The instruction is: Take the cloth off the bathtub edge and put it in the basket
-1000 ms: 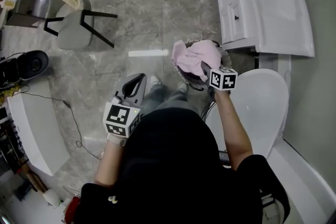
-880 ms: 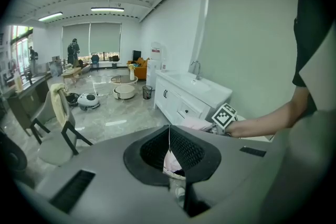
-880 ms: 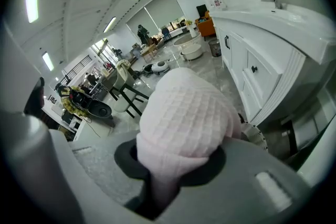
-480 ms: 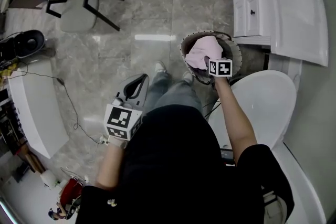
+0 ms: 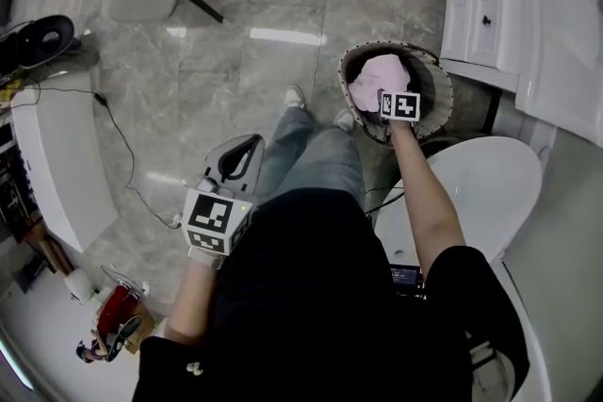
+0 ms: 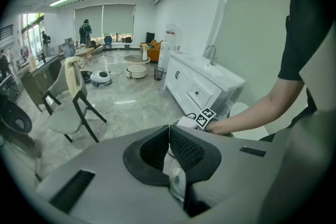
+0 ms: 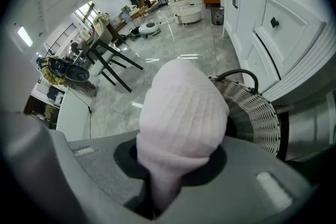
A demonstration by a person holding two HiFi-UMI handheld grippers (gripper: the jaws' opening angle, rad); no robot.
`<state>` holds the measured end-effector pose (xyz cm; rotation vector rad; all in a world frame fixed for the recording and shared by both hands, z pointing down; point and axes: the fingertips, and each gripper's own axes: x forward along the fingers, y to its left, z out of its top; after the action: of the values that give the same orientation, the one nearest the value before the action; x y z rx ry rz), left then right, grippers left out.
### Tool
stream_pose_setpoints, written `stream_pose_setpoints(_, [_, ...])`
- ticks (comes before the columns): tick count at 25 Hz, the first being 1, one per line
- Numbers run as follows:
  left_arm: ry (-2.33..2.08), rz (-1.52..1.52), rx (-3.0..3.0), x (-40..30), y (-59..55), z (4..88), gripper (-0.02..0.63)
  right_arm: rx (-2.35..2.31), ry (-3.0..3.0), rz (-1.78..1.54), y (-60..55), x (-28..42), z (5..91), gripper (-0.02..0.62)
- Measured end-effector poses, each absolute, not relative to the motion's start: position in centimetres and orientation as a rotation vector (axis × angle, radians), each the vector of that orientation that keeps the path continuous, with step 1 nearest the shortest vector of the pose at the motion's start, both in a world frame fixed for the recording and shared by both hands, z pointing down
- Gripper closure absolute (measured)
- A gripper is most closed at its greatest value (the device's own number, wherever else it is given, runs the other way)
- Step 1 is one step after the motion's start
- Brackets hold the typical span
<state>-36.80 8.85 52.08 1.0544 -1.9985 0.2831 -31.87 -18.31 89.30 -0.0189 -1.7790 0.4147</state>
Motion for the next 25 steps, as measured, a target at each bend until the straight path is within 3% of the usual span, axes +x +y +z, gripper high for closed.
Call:
stream_pose_setpoints(16, [-1.908, 0.265, 0.973, -35.8, 12.9, 56.9, 0.592, 0.016, -1.624, 0.337, -16.7, -30.6, 98.8, 0.472])
stream_pose_setpoints(19, [-1.897, 0.265, 0.971, -35.7, 13.2, 57.3, 0.592, 0.015, -1.58, 0.365, -16.1, -30.0, 99.6, 0.432])
stream_pose_setpoints(22, [-1.893, 0.268, 0.978, -35.7, 13.4, 57.5, 0.592, 0.022, -1.545, 0.395, -15.5, -29.8, 100.1, 0.351])
stream_pose_setpoints(25, [-1.894, 0.263, 0.979, -35.6, 13.6, 57.5, 0.592, 0.025, -1.55, 0.38, -15.4, -29.8, 100.0, 0.339])
